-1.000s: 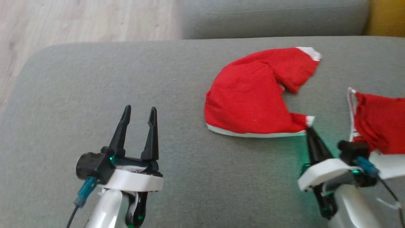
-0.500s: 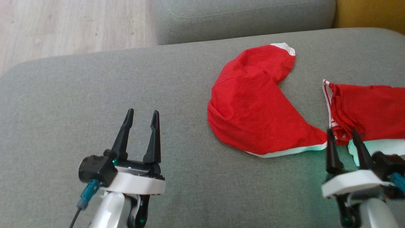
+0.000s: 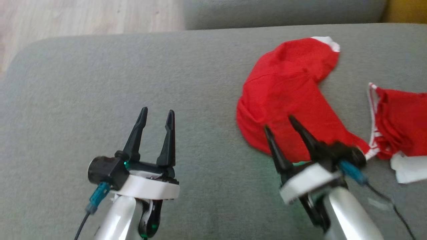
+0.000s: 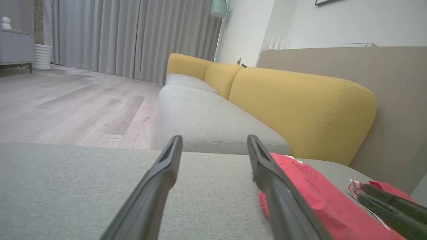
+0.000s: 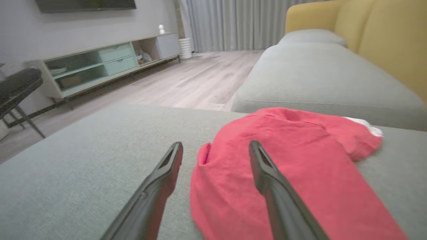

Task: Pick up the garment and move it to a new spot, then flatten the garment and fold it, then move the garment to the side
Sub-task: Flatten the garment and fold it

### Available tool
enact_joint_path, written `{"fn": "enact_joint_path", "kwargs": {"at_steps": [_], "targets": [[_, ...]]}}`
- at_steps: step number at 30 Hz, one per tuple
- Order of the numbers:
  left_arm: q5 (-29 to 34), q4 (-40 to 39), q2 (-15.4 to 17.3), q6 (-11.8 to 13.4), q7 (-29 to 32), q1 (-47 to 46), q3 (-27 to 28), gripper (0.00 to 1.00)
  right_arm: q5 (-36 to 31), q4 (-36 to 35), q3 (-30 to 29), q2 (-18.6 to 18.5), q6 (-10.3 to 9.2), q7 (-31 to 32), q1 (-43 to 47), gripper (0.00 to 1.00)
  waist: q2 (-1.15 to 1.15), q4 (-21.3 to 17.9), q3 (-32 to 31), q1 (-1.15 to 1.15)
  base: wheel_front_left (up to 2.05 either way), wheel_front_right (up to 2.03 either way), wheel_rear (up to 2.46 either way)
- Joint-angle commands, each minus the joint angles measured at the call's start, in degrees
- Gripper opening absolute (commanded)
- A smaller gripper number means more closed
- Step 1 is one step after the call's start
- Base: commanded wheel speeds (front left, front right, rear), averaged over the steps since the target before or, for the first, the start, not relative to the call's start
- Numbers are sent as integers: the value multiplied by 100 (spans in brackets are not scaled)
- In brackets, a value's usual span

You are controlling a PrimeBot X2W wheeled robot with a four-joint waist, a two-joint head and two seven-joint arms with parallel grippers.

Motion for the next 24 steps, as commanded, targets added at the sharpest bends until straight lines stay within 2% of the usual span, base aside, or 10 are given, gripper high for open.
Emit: {"fn": "enact_joint_path", "kwargs": {"at_steps": [1,4,10,17,18,19,20,24], "targets": [[-37,-143,6,4,-29,-267,132,100,-29,-15,203,-15,-4,138,-457,100,0,154,117,0,0,0,0],[-51,-124,6,-2,-29,-297,94,100,-177,336,242,-15,-4,351,-766,100,0,254,161,0,0,0,0],[-119,-100,6,8,-29,-396,-38,100,-684,1505,158,-15,-4,988,-1491,100,0,536,255,0,0,0,0],[-128,-68,6,8,-29,-390,-60,100,-1032,2564,-39,-15,-4,1651,-1811,100,0,673,264,0,0,0,0],[-129,-68,6,9,-29,-387,-61,100,-1042,2668,-39,-15,-4,1705,-1823,88,0,682,259,0,0,0,0],[-130,-69,6,11,-29,-383,-60,100,-1023,2741,-31,-15,-4,1719,-1835,28,0,688,255,0,0,0,0],[-130,-70,6,14,-29,-378,-56,100,-1004,2782,-19,-15,-4,1688,-1851,0,0,687,252,0,0,0,0],[-119,-66,6,24,-29,-354,-20,100,-744,2759,42,-15,-4,1225,-1933,0,0,646,219,0,0,0,0]]}}
